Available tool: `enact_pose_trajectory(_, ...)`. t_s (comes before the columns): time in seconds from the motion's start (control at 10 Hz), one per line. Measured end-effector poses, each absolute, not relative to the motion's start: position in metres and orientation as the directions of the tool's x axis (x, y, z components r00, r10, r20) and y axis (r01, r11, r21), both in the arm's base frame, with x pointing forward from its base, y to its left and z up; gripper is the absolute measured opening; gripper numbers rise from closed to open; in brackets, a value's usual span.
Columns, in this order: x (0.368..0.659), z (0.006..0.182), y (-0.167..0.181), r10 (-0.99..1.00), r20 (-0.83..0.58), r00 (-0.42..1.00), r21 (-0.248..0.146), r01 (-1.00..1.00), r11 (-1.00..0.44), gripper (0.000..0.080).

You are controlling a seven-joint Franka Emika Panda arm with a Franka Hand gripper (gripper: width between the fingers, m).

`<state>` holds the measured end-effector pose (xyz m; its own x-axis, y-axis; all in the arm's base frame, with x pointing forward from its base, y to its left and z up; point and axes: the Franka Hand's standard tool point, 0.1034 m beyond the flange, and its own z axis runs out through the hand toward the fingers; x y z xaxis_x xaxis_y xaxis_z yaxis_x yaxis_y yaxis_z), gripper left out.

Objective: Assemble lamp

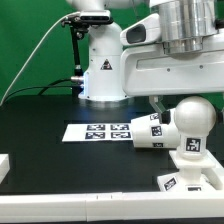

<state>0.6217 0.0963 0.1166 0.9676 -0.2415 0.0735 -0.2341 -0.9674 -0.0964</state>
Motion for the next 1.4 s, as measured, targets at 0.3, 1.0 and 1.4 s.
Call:
enact_pose_trajectory(0.3, 0.6196, 0.1154, 0.0968, 0.127, 0.084, 0.988, -0.044, 0.131, -0.99, 0.0699)
enact_pose_trajectory(1.0, 0.621, 0.1147, 0.0968, -0.396, 0.056, 0.917, -0.088, -0.39, -0.916, 0.0575)
enact_pose_trajectory(1.4, 0.6205, 0.1139, 0.0974, -0.853, -0.071, 0.517, -0.129, -0.853, -0.506, 0.0577)
